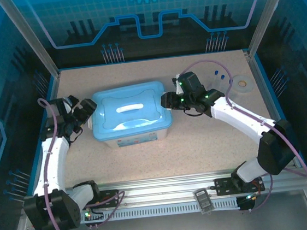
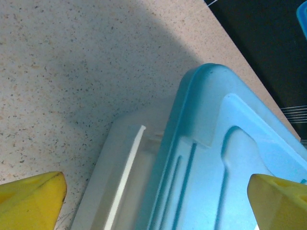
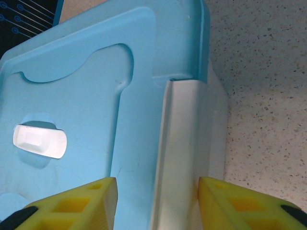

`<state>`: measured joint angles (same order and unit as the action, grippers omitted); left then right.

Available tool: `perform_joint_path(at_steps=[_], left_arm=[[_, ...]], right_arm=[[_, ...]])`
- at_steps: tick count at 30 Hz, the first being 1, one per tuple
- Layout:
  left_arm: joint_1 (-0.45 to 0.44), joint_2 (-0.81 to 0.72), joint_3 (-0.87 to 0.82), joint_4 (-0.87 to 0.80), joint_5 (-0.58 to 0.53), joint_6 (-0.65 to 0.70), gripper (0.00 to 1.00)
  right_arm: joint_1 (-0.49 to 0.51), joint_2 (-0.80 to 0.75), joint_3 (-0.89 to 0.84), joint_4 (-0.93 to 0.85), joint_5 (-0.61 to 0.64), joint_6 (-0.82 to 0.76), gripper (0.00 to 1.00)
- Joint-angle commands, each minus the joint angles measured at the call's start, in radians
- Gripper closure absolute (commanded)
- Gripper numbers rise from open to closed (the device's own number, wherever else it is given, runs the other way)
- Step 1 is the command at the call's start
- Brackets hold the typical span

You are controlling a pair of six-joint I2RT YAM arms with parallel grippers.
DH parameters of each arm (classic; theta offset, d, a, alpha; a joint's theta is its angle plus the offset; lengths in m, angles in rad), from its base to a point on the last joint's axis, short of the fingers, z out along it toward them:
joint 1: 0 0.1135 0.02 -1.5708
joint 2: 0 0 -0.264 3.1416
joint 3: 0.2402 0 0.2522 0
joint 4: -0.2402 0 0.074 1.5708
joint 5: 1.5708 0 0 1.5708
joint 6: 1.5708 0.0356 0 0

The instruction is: Organize the chemistry lab equipment

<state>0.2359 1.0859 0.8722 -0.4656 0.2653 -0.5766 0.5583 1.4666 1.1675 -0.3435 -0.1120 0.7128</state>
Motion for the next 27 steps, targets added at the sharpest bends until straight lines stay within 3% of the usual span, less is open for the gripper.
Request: perform_joint_path(at_steps=[1, 14, 27], left_arm=[[0.013, 0.020, -0.012, 0.016, 0.041, -0.005, 0.02], [0.026, 0.053, -0.070, 0.107, 0.180, -0.079, 0.03], [0.026, -0.037, -0.034, 0.056, 0.186, -0.039, 0.10]], right_arm=[[0.022, 0.005, 0.034, 0.015, -0.026, -0.011, 0.51], [0.023, -0.003, 0.035, 0.012, -0.022, -0.013, 0.49], [0.024, 0.001, 0.048, 0.003, -0.023, -0.018, 0.49]])
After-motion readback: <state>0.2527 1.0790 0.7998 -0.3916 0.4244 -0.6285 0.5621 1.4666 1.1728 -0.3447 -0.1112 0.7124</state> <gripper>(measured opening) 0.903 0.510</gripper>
